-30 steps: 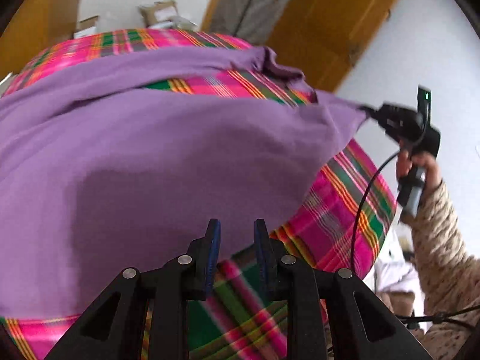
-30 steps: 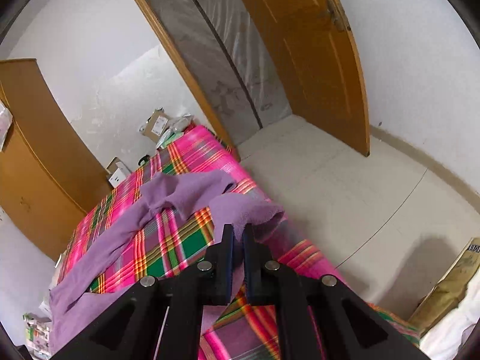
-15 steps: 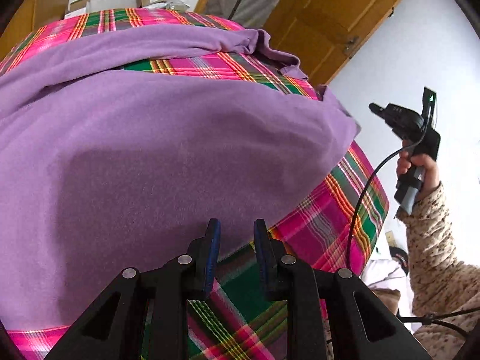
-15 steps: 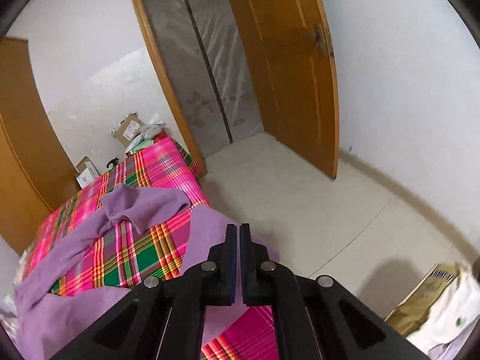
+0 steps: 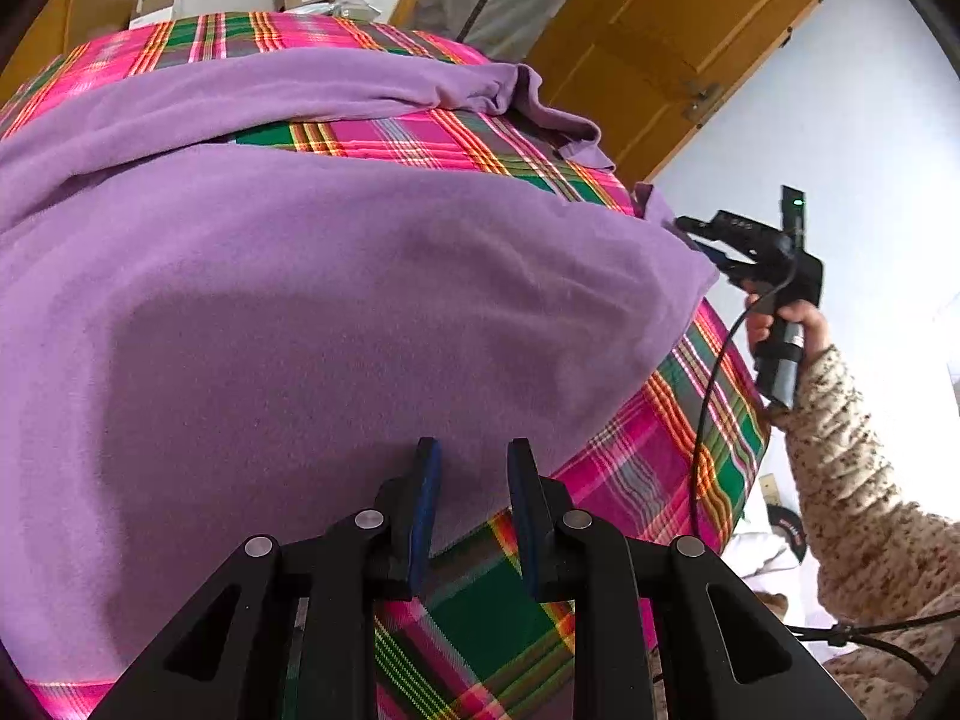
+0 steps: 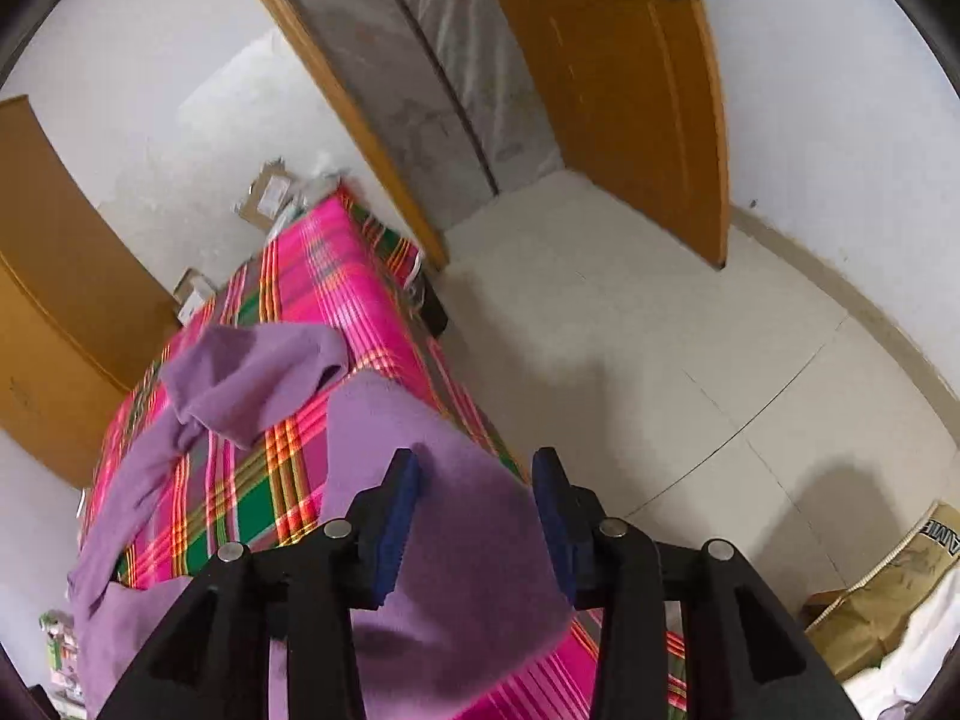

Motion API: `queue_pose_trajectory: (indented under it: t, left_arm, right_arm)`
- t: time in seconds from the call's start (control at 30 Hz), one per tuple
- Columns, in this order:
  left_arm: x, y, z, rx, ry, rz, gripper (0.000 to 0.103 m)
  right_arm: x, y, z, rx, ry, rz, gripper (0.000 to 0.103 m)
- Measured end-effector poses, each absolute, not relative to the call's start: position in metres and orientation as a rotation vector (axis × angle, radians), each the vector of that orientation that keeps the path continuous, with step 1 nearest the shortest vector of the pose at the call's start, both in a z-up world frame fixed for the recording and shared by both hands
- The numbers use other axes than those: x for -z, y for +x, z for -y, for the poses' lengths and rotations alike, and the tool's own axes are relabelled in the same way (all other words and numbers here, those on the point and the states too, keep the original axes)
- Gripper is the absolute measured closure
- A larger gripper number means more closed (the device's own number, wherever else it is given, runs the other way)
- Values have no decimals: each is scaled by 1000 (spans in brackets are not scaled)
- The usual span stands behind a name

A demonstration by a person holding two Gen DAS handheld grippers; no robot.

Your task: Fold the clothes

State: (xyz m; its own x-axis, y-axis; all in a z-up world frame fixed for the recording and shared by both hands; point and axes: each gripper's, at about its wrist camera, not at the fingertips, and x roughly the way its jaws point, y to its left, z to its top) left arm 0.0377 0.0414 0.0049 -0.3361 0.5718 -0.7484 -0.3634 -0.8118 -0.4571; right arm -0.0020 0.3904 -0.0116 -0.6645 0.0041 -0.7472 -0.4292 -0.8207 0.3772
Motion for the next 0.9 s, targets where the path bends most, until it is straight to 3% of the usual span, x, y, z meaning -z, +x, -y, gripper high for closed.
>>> queue_pose_trajectory:
  t: [0.07,0.17,0.5,0.7,0.83,0.9]
  left_arm:
    - [-5,35,-42,-2164,-1333,286,80]
    - [-5,33,-43,-2168,-1332,291,80]
    - [-5,32,-42,-2168,-1330,314,80]
    - [-4,32,-41,-2167,-1328,327,80]
    - [-4,32,-40,-2167,-1328,331,80]
    - [-4,32,-40,-2169,-1328,329,80]
  right_arm:
    - [14,-4,-391,-2545,-1142,-788,64]
    - [11,0,-392,-2569,-1099,-801,97]
    - [-12,38,-417,-2472,-830,-818,98]
    - [5,39,-429,-2335,-906,-807,99]
    - [18,45,-443,-2278,-942,-944,98]
    - [18,49,-443,-2302,-950,-972,91]
